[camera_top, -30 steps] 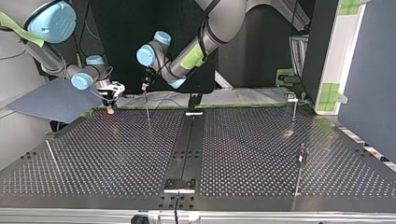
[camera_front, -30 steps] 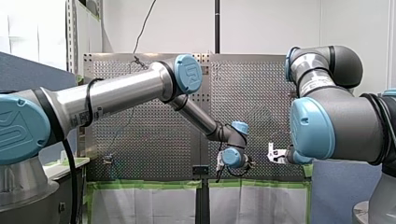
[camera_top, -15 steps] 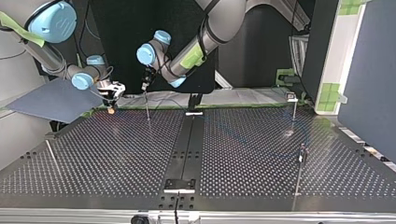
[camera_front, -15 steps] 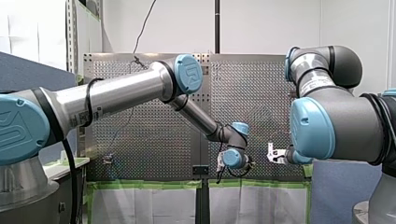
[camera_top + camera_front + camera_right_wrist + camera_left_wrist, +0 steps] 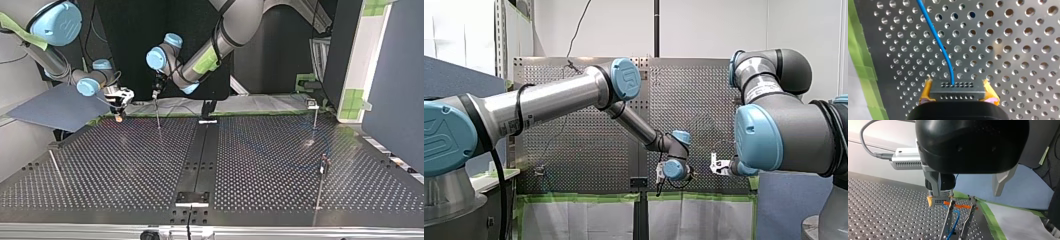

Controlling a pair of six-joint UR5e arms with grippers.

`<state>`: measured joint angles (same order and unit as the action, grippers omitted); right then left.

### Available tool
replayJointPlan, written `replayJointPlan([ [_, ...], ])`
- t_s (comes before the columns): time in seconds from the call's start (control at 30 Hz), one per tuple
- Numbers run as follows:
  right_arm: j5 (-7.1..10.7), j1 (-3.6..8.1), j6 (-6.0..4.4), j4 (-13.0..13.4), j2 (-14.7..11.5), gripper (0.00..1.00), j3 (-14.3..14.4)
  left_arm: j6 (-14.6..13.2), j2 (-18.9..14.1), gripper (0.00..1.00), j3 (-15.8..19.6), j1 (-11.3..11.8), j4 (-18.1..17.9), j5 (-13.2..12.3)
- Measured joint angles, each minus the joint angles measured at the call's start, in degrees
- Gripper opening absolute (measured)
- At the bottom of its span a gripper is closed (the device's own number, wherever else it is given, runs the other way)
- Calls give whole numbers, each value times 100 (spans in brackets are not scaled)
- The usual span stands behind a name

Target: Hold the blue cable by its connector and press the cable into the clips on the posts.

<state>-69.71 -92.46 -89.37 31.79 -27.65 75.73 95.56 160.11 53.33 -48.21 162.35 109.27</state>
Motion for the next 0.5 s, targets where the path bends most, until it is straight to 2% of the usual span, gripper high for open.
replayJointPlan([
  [0.5,9,-5,5,-15,0,0,0,-5,0,100,63,17,-2,54],
])
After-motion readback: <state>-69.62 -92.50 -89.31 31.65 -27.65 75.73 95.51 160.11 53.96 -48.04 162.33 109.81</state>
